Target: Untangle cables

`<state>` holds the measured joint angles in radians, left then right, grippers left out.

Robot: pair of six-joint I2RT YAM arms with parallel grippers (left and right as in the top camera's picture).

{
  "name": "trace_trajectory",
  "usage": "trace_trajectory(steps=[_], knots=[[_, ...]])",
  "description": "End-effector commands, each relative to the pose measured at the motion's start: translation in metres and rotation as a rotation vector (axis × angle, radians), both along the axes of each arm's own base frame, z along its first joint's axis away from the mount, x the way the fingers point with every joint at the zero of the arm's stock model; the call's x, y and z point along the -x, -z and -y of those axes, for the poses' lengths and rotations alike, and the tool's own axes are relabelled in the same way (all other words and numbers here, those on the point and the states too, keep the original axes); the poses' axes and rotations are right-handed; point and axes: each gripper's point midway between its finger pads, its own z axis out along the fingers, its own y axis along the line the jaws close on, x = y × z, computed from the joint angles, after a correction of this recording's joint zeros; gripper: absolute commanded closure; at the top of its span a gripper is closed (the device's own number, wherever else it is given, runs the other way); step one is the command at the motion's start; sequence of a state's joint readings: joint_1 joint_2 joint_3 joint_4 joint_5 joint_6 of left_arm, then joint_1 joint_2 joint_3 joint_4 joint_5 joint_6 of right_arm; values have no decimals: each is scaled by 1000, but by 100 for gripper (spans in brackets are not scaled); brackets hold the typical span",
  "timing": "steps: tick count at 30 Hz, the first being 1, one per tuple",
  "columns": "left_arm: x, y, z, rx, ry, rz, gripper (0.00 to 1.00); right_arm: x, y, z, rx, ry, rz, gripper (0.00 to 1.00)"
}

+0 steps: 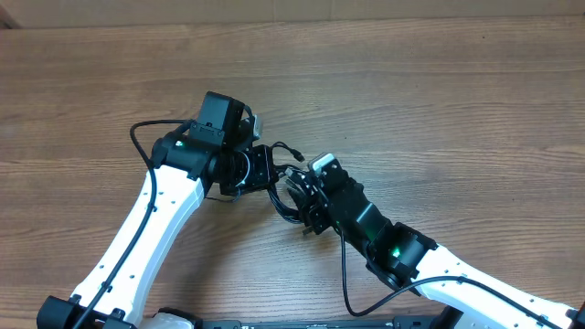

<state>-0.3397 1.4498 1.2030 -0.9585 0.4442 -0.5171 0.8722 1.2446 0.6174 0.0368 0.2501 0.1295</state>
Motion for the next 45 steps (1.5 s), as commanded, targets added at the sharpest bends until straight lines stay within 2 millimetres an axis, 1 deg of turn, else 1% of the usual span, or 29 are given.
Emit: trace_trajectory(steps=[1, 6, 8, 10, 12, 14, 15, 17, 20, 22, 26, 30, 33, 36, 39, 42, 45], knots=[[11, -6, 18, 49, 53, -18, 96, -15, -13, 10, 27, 94, 65, 36], [23, -6, 34, 45, 135, -7, 96, -24, -16, 25, 63, 187, 104, 36], [26, -4, 36, 21, 150, -1, 96, -28, -18, 33, 79, 232, 122, 36], [26, 1, 30, -24, 139, 0, 96, -33, -19, 44, 92, 292, 137, 36], [25, 7, 18, -90, 116, -1, 96, -36, -20, 52, 86, 340, 136, 35], [24, 12, 5, -162, 86, -4, 96, -37, -18, 56, 74, 360, 122, 35], [22, 14, -2, -190, 70, -4, 96, -37, -17, 57, 73, 365, 116, 34], [19, 17, -13, -242, 30, -4, 96, -36, -15, 56, 62, 365, 105, 30], [14, 20, -26, -300, -30, 0, 96, -35, -14, 52, 37, 351, 87, 28], [13, 20, -29, -316, -36, 6, 96, -34, -14, 52, -5, 375, 68, 26], [12, 21, -33, -339, -42, 9, 96, -34, -11, 55, -64, 423, 27, 25], [13, 22, -35, -347, -43, 6, 96, -35, -2, 67, -83, 487, -25, 25], [13, 21, -35, -346, -44, 6, 96, -32, 12, 77, -74, 514, -95, 25], [11, 20, -32, -331, -43, 16, 96, -25, 25, 73, -67, 463, -177, 25], [7, 19, -30, -322, -45, 33, 96, -17, 33, 66, -67, 410, -235, 18], [4, 18, -29, -320, -34, 51, 96, -16, 33, 63, -74, 395, -244, 13], [0, 17, -27, -319, 4, 85, 96, -15, 28, 60, -94, 380, -243, 11]])
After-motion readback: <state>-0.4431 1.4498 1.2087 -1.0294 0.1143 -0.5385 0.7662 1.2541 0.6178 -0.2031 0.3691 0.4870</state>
